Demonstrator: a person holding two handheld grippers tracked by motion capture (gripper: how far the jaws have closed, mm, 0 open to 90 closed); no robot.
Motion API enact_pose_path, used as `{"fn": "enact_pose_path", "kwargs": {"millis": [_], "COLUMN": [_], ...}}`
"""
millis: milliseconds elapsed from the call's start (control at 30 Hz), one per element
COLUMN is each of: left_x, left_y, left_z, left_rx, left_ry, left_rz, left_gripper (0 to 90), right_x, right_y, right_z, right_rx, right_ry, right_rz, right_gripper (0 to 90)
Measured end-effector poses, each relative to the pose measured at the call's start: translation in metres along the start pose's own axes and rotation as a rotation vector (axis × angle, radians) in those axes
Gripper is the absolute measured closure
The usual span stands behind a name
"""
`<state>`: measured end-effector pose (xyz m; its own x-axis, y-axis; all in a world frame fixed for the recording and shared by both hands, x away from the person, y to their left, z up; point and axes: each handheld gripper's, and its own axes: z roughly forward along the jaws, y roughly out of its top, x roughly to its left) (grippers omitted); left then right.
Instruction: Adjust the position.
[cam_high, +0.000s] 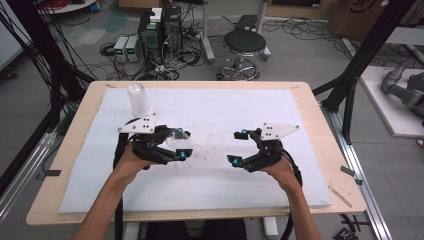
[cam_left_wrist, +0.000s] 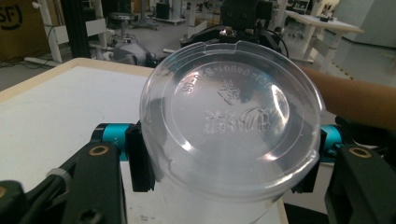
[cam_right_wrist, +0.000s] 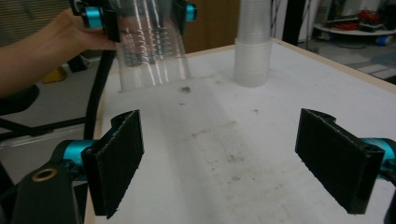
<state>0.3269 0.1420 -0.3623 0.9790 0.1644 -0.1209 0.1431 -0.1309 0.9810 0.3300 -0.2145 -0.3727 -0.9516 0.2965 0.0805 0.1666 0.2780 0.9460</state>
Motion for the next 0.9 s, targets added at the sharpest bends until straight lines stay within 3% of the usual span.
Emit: {"fn": "enact_pose_path", "kwargs": {"millis": [500,533,900], "left_x": [-0.004,-0.004,-0.005], "left_y": [-0.001,-0.001,-0.001], "left_z": [0.012,0.014,0.024], "left_rx": [-0.034,-0.038,-0.046], "left_ry": [-0.044,-0.045,-0.072], "left_rz": [-0.006,-0.005,-0.009], "left_gripper": [39.8,39.8,40.0], "right_x": [0.007,0.009,0.016], "right_y": [0.011,0.013,0.017], "right_z": [0.022,0.026,0.048], "right_rx": [-0.012,-0.008,-0.006], "right_ry": [0.116,0.140,0.206], "right_rz": [-0.025,-0.030,-0.045], "right_gripper": [15.1,15.1,15.1]}}
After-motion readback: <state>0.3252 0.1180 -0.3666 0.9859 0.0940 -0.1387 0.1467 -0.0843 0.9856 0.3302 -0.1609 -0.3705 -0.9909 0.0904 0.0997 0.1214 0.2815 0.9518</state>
